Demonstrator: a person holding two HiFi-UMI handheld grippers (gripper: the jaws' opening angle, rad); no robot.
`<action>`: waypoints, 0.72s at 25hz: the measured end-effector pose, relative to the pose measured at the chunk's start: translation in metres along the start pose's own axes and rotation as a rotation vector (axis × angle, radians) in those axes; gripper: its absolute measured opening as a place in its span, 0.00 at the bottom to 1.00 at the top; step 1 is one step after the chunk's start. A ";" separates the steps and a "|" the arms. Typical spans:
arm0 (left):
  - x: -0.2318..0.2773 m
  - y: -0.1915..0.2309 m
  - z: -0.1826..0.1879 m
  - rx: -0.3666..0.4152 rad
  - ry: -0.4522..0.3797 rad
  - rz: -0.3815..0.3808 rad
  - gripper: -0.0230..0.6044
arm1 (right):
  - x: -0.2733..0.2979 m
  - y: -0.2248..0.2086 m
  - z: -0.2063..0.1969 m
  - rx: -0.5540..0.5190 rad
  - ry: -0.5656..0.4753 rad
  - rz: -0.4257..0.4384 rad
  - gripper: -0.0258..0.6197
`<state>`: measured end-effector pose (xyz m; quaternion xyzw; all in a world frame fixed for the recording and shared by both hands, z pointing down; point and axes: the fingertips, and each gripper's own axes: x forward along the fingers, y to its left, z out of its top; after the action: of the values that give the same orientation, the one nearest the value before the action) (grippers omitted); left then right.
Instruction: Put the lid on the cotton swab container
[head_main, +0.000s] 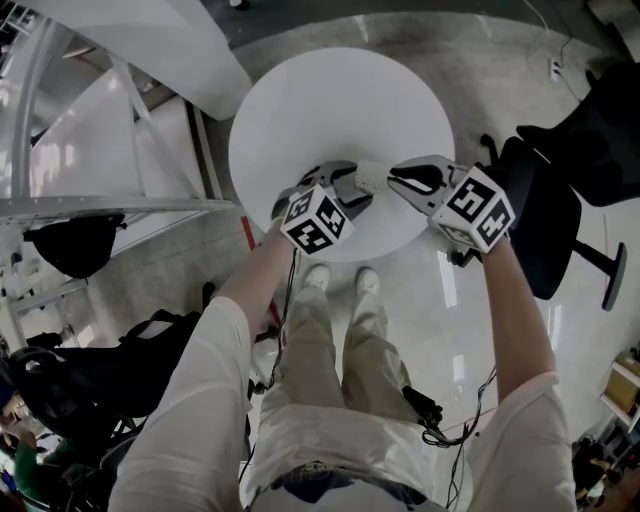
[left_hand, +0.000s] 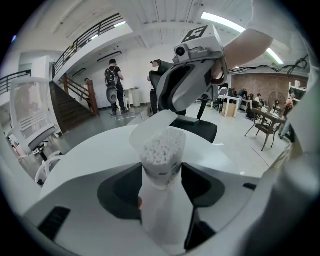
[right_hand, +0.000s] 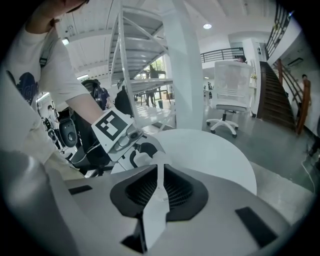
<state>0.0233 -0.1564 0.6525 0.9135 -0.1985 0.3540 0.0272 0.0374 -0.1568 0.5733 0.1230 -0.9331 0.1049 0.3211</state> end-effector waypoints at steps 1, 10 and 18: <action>0.000 0.000 0.000 -0.001 -0.001 0.000 0.42 | 0.002 0.002 -0.001 -0.011 0.007 0.002 0.12; 0.001 0.002 0.000 -0.013 -0.008 0.009 0.42 | 0.011 0.014 -0.015 -0.059 0.075 0.038 0.11; 0.001 0.003 0.002 -0.008 -0.017 0.012 0.42 | 0.015 0.015 -0.020 -0.060 0.088 0.050 0.11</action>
<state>0.0239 -0.1600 0.6518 0.9152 -0.2058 0.3453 0.0270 0.0330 -0.1393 0.5957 0.0852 -0.9235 0.0904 0.3628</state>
